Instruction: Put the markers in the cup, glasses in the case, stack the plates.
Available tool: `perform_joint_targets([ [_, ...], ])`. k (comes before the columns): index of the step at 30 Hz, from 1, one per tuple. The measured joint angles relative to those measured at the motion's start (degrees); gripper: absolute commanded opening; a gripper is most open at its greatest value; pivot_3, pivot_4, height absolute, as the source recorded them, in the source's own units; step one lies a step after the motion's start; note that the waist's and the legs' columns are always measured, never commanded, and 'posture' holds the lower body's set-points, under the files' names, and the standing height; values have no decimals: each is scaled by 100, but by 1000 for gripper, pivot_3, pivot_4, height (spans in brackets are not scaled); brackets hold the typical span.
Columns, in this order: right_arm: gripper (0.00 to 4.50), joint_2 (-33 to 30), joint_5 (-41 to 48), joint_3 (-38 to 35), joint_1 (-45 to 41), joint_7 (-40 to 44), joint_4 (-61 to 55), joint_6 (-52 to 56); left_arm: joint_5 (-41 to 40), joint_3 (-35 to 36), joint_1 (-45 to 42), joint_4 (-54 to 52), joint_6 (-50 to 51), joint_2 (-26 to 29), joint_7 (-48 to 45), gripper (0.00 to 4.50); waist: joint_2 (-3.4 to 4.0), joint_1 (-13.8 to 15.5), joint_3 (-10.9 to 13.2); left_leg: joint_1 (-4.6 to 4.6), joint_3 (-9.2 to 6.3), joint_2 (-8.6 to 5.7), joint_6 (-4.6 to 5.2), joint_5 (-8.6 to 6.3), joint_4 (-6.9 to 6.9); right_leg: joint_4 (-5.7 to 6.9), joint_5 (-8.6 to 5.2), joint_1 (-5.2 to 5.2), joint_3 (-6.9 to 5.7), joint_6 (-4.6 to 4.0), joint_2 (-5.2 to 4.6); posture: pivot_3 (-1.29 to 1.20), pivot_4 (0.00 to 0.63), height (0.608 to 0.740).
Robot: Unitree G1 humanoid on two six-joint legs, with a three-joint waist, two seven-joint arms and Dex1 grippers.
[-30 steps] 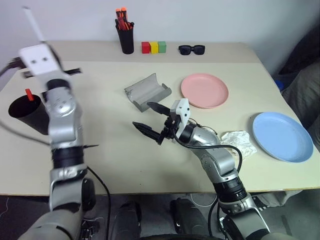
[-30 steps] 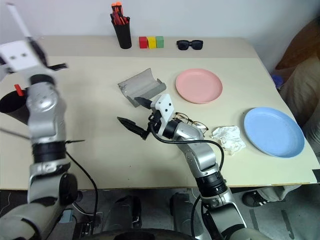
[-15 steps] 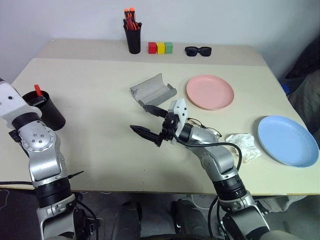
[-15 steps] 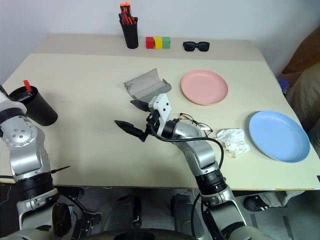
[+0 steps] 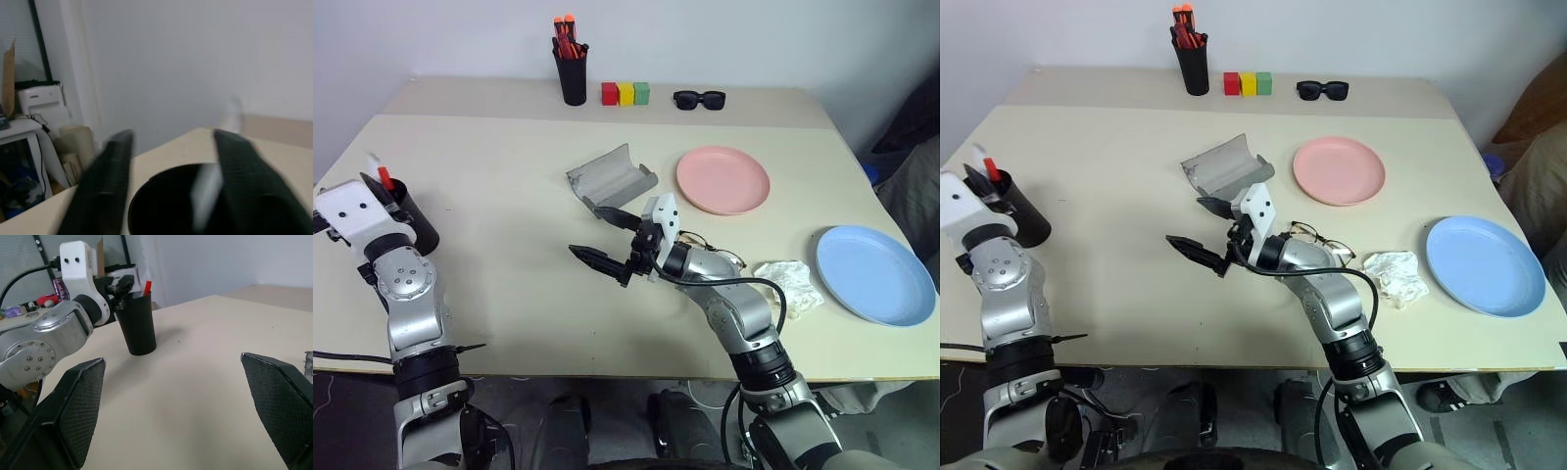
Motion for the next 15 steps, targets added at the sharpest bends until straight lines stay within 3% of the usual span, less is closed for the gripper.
perform_joint_targets([
  [8, 4500, -90, -15, -4, 19, -101, -13, 31, -24, -37, -49, -23, -136, -41, 23, 2850, 0, 2, 0, 0, 0, 0, 0, 0, 0, 0, 0, 0, 0, 0, 0, 0, 150, 722],
  [11, 4500, -215, -172, -14, 20, -253, -20, 29, -345, -310, -297, -240, -114, -28, -551, 2850, -4, 41, -1, -5, -1, -2, 0, 0, 2, -3, 0, 0, -3, 0, -2, 0, 150, 722],
  [15, 4500, -621, -624, -26, 10, -524, -20, 29, -916, -1437, -950, -745, 571, 278, -2265, 4457, -4, 64, -2, -7, 1, -7, 3, -2, 2, -11, -1, 1, 0, -1, -5, 0, 150, 722],
])
